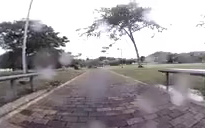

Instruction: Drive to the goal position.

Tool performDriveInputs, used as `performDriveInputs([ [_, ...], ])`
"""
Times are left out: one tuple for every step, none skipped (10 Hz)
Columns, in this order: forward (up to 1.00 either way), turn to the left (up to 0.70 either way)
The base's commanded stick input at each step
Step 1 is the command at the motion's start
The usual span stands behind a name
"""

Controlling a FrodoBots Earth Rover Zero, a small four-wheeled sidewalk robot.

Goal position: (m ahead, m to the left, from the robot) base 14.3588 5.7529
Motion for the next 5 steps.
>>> performDriveInputs([
  [0.70,0.00],
  [0.70,0.00],
  [0.70,0.00],
  [0.70,0.00],
  [0.70,0.00],
])
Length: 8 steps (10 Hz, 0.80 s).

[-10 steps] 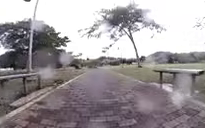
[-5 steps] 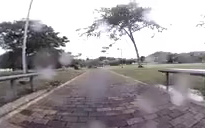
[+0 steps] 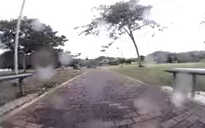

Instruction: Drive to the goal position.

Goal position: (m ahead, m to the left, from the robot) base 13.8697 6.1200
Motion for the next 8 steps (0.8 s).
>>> performDriveInputs([
  [0.70,0.00],
  [0.70,0.00],
  [0.70,0.00],
  [0.70,0.00],
  [0.70,0.00],
  [0.70,0.00],
  [0.70,0.00],
  [0.70,0.00],
])
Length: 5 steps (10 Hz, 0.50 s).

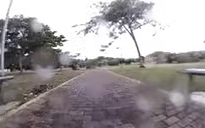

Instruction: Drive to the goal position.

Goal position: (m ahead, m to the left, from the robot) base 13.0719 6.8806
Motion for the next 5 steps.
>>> performDriveInputs([
  [0.70,0.00],
  [0.70,0.00],
  [0.70,0.00],
  [0.70,0.00],
  [0.70,0.00],
])
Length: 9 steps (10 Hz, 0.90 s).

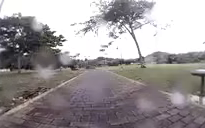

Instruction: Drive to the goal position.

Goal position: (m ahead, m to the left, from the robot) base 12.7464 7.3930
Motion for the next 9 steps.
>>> performDriveInputs([
  [0.70,0.00],
  [0.70,0.00],
  [0.70,0.00],
  [0.70,0.00],
  [0.70,0.00],
  [0.70,0.00],
  [0.70,0.00],
  [0.70,0.00],
  [0.70,0.00],
])
